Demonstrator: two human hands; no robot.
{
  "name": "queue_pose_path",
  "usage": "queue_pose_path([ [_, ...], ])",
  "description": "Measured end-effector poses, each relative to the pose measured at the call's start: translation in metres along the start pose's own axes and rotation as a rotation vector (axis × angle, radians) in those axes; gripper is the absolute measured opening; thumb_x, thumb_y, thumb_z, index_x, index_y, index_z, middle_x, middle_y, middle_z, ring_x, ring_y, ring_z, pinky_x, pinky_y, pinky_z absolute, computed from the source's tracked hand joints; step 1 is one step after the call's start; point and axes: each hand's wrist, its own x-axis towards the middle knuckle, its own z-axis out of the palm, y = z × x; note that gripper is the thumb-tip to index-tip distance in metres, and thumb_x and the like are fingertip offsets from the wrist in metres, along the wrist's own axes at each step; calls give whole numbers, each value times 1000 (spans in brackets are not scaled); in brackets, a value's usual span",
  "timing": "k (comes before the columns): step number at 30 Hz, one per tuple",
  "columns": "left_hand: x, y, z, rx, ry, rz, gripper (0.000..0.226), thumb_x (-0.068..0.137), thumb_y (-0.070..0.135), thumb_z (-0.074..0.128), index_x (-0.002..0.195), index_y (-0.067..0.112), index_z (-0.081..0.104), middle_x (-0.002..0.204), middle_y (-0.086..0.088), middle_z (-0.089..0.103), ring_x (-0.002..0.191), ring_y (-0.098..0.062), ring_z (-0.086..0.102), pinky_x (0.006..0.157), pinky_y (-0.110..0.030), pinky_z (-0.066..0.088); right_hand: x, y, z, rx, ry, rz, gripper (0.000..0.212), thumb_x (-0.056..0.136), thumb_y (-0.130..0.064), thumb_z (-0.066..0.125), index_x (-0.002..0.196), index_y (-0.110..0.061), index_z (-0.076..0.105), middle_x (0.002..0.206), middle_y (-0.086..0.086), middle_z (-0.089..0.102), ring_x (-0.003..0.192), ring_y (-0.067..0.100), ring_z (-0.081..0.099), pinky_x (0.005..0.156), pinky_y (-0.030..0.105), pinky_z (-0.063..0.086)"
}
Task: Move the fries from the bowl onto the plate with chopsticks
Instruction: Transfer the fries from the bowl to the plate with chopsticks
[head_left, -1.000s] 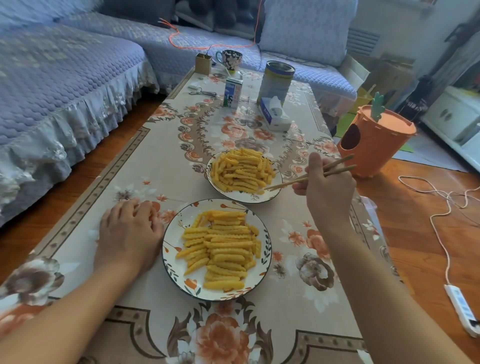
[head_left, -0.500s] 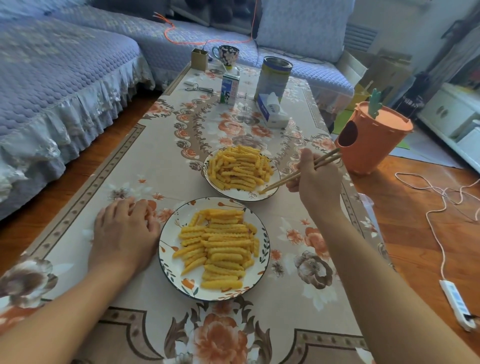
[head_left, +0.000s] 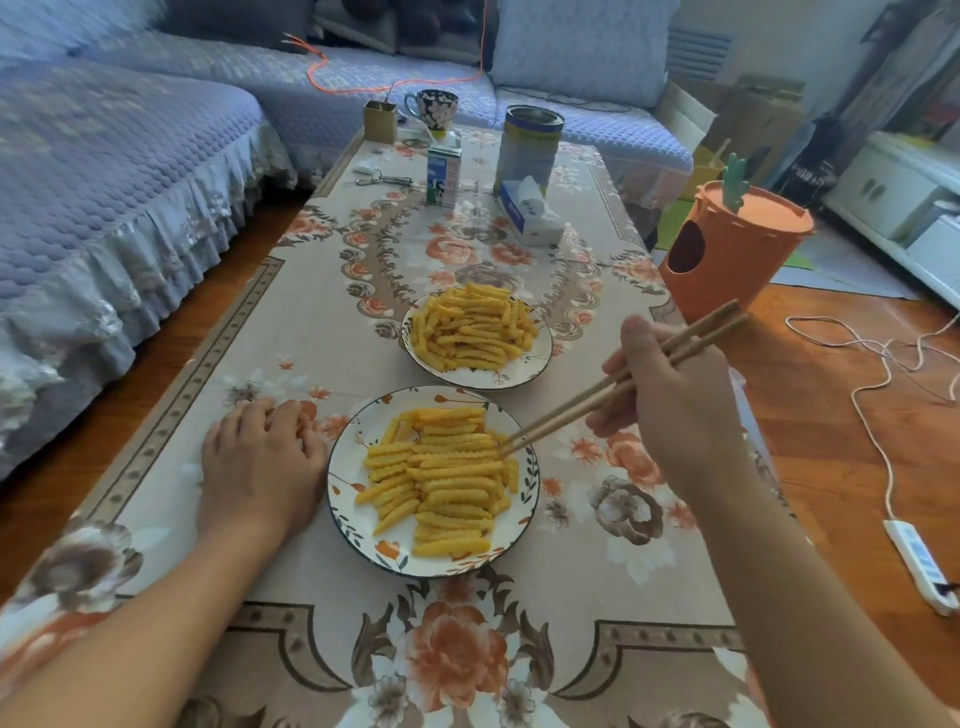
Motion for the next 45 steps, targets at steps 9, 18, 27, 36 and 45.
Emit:
queue_pose_path([
  [9, 1, -4, 3, -3, -5, 14, 42, 97, 35, 49, 133, 17, 59, 143, -19, 53, 135, -38, 43, 116, -54, 32, -36, -2, -16, -237, -184, -39, 32, 103, -25, 59, 77, -8, 67, 50, 13, 65, 44, 27, 66, 45, 32, 54],
  [18, 1, -1, -2, 37, -69, 30, 39, 98, 34, 42, 128, 19, 60, 137, -15, 55, 129, -36, 45, 111, -52, 36, 40, 2, 1, 157, -4, -35, 33, 106, -25, 53, 84, -8, 70, 60, 8, 70, 53, 26, 71, 57, 38, 63],
  [27, 51, 2, -10, 81, -125, -6, 27, 98, 35, 44, 117, 19, 56, 114, -9, 53, 105, -28, 45, 88, -43, 43, 89, 26, 72, 175, -87, -40, 41, 105, -37, 54, 84, -6, 71, 66, 15, 73, 60, 33, 75, 57, 38, 64],
  [36, 56, -4, 11, 9, 36, -13, 41, 93, 30, 49, 129, 14, 59, 129, -11, 55, 120, -28, 46, 103, -47, 42, 102, 34, 116, 229, -6, 43, 42, 101, -41, 59, 76, -10, 70, 61, 10, 72, 57, 28, 75, 56, 34, 63],
  [45, 57, -4, 12, 16, 26, -20, 47, 87, 36, 38, 123, 15, 59, 127, -11, 55, 120, -30, 46, 102, -51, 44, 104, 30, 119, 155, 18, -30, 37, 100, -42, 61, 89, -9, 73, 64, 6, 72, 54, 21, 74, 51, 30, 60],
])
